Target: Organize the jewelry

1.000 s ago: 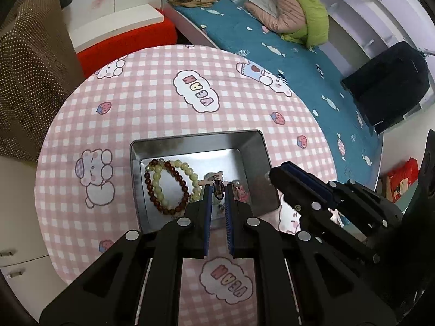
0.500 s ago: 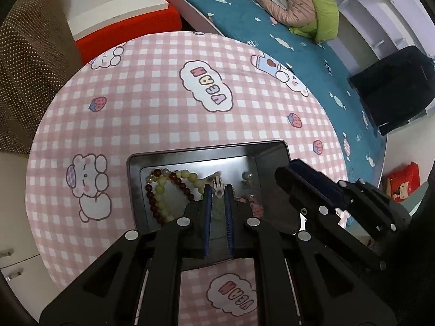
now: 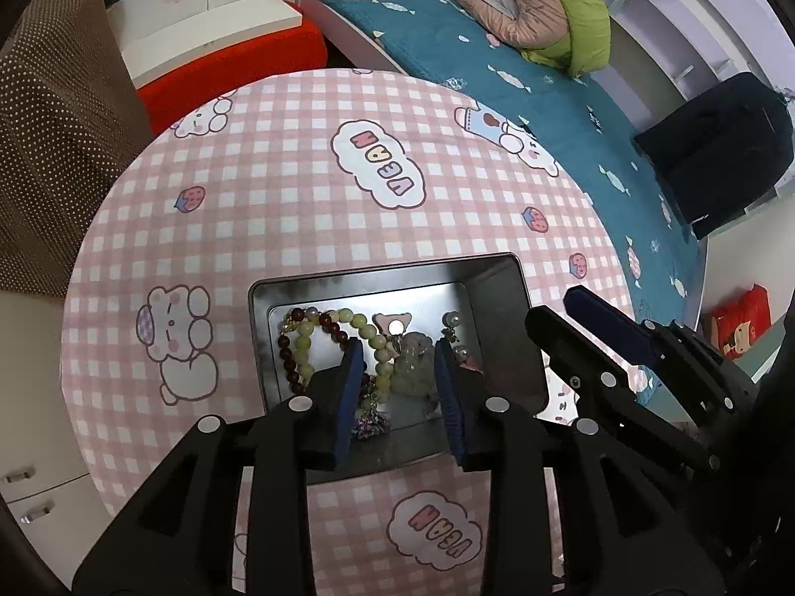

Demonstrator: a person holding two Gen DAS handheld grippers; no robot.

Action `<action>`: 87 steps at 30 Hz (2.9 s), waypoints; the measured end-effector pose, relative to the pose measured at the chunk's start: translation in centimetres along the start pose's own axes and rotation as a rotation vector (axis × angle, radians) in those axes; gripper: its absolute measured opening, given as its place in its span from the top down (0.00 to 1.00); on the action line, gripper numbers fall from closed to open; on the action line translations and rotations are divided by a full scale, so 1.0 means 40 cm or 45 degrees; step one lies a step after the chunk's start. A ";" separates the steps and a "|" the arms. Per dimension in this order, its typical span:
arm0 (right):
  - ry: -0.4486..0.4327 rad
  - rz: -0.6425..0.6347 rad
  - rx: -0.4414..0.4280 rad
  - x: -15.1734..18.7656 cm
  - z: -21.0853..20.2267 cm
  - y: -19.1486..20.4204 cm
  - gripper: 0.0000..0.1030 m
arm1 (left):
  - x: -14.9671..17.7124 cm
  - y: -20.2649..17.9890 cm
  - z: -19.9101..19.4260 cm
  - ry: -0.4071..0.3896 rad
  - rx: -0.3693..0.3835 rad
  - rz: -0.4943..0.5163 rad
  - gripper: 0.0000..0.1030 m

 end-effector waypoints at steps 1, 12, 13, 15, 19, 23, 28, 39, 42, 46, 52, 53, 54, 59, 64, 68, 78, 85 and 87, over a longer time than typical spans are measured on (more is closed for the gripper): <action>-0.005 0.007 0.005 0.003 -0.007 0.000 0.70 | 0.003 0.000 -0.005 -0.004 0.000 0.002 0.68; -0.087 0.093 0.087 0.058 -0.105 0.024 0.51 | 0.080 0.008 -0.083 -0.069 -0.048 0.059 0.50; -0.098 0.102 0.097 0.067 -0.115 0.030 0.50 | 0.087 0.009 -0.089 -0.075 -0.055 0.064 0.48; -0.116 0.120 0.114 0.085 -0.137 0.042 0.43 | 0.113 0.013 -0.107 -0.092 -0.067 0.084 0.46; -0.154 0.142 0.150 0.128 -0.178 0.064 0.40 | 0.162 0.017 -0.139 -0.120 -0.089 0.120 0.40; -0.184 0.155 0.182 0.163 -0.217 0.083 0.35 | 0.214 0.014 -0.174 -0.161 -0.114 0.153 0.34; -0.250 0.154 0.191 0.197 -0.284 0.099 0.28 | 0.257 -0.003 -0.226 -0.227 -0.125 0.162 0.33; -0.442 0.124 0.195 0.276 -0.479 0.114 0.24 | 0.381 -0.094 -0.409 -0.496 -0.188 0.148 0.30; -0.479 0.143 0.198 0.302 -0.537 0.115 0.24 | 0.429 -0.127 -0.461 -0.555 -0.208 0.163 0.30; -0.531 0.143 0.193 0.335 -0.609 0.120 0.24 | 0.489 -0.166 -0.535 -0.639 -0.219 0.176 0.30; -0.644 0.116 0.204 0.377 -0.702 0.141 0.24 | 0.557 -0.203 -0.611 -0.744 -0.260 0.193 0.30; -0.658 0.118 0.202 0.382 -0.713 0.142 0.24 | 0.568 -0.208 -0.623 -0.760 -0.264 0.193 0.30; -0.677 0.122 0.198 0.387 -0.726 0.145 0.24 | 0.580 -0.214 -0.635 -0.780 -0.268 0.195 0.30; -0.753 0.111 0.204 0.403 -0.778 0.164 0.24 | 0.617 -0.223 -0.683 -0.854 -0.278 0.191 0.30; -0.858 0.095 0.228 0.418 -0.821 0.180 0.16 | 0.648 -0.217 -0.718 -0.920 -0.279 0.187 0.30; -0.905 0.079 0.224 0.420 -0.837 0.194 0.16 | 0.662 -0.212 -0.737 -0.967 -0.279 0.179 0.30; -0.948 0.075 0.227 0.440 -0.844 0.211 0.16 | 0.689 -0.201 -0.756 -1.028 -0.285 0.176 0.30; -0.946 0.074 0.229 0.444 -0.850 0.208 0.16 | 0.695 -0.202 -0.755 -1.035 -0.274 0.183 0.30; -0.948 0.063 0.233 0.445 -0.851 0.210 0.16 | 0.697 -0.200 -0.754 -1.032 -0.268 0.177 0.30</action>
Point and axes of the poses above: each gripper's, at about its wrist camera, not at the fingertips, and z roughly the way its jaws point, y to its left, x to its underside, the point moved 6 cm from there along z, roughly the way its jaws point, and after that the axes turned 9 degrees about y, right-handed, at the moved point
